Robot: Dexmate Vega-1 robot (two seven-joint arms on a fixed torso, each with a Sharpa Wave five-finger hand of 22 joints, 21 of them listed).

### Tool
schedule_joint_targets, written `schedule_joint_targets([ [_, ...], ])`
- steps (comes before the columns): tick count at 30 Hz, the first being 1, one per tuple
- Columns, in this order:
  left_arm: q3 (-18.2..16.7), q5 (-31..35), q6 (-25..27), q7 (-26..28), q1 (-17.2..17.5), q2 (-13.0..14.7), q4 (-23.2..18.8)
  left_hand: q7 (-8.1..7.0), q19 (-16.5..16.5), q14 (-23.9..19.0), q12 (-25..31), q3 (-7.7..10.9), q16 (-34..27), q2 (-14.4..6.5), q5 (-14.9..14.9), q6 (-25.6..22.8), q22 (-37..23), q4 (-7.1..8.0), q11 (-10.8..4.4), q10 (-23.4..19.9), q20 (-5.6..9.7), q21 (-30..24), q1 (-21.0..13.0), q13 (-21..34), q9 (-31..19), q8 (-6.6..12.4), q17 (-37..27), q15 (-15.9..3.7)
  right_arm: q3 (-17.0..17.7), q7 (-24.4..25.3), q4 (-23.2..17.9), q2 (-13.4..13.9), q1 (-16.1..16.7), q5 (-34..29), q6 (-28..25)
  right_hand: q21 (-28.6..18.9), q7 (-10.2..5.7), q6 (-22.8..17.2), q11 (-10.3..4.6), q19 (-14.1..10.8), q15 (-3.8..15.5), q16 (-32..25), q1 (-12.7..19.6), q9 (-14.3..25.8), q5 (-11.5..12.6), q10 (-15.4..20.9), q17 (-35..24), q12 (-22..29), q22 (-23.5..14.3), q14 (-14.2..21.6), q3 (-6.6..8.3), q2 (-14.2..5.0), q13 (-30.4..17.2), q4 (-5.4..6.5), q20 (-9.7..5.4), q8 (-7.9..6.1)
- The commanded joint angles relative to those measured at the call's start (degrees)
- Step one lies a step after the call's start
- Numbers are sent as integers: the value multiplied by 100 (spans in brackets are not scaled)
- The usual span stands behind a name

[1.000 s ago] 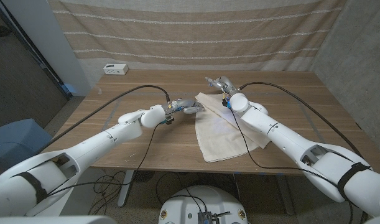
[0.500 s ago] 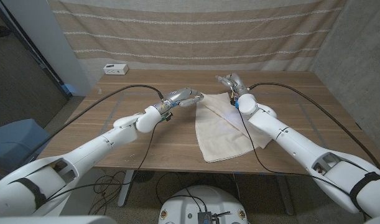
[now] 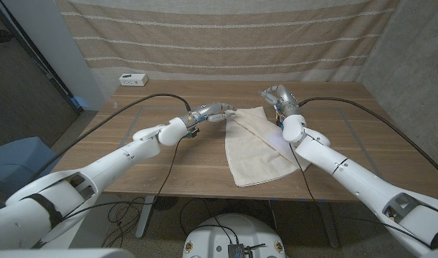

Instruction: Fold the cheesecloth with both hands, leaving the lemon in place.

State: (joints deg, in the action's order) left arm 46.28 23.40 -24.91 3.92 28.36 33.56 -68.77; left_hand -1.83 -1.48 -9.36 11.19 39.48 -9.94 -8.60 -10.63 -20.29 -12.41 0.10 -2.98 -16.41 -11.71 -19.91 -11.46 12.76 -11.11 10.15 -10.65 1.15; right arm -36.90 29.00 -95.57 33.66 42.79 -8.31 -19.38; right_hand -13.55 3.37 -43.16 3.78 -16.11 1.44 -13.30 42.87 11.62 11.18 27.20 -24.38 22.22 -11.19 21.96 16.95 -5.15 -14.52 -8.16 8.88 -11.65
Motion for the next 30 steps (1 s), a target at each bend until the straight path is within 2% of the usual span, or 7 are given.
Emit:
schedule_joint_targets([
  [1,245,-129,-296,-375,-385,-265,556,-9,-48,81,-2,60,-33,-199,-8,64,-15,129,-9,46,-30,2,61,-21,4,16,-15,33,280,534,-991,516,881,-565,-259,-75,-29,11,-2,-155,37,6,194,16,1,6,-28,15,5,-6,85,-80,-32,-98,-51,-18],
  [6,292,-124,-366,-371,-442,-313,596,-16,-58,101,0,85,-38,-203,-8,96,-16,169,-7,63,-44,5,71,-31,6,16,-12,63,350,671,-1406,777,1300,-902,-289,-78,-60,36,-7,-170,37,8,170,20,-12,-12,-33,8,6,-8,80,-75,-38,-76,-66,-18],
  [19,312,-237,-413,-447,-455,-355,610,-14,-50,61,13,103,-69,-162,1,117,-18,231,-2,75,-49,-2,104,-48,9,29,-8,104,595,672,-2378,1256,2290,-1591,-955,-46,-92,87,-64,-108,47,36,37,28,-45,-61,-46,-10,8,-84,14,-8,-52,-13,-54,-26],
  [23,302,-265,-370,-483,-433,-341,560,-14,-50,56,19,105,-74,-156,4,117,-18,247,1,68,-50,-2,114,-52,9,32,-8,103,667,618,-2608,1374,2551,-1730,-1149,-41,-110,60,-82,-97,54,44,41,37,-42,-60,-39,-9,8,-86,19,5,-56,-21,-49,-48],
  [30,258,-358,-271,-568,-353,-292,420,-25,-52,54,36,114,-81,-159,10,126,-19,289,7,41,-53,-3,136,-59,11,37,-11,110,818,573,-2966,1556,2991,-1954,-1469,-32,-151,39,-128,-88,87,69,170,60,-15,-72,-8,-16,10,-89,81,27,-64,-104,-54,-87],
])
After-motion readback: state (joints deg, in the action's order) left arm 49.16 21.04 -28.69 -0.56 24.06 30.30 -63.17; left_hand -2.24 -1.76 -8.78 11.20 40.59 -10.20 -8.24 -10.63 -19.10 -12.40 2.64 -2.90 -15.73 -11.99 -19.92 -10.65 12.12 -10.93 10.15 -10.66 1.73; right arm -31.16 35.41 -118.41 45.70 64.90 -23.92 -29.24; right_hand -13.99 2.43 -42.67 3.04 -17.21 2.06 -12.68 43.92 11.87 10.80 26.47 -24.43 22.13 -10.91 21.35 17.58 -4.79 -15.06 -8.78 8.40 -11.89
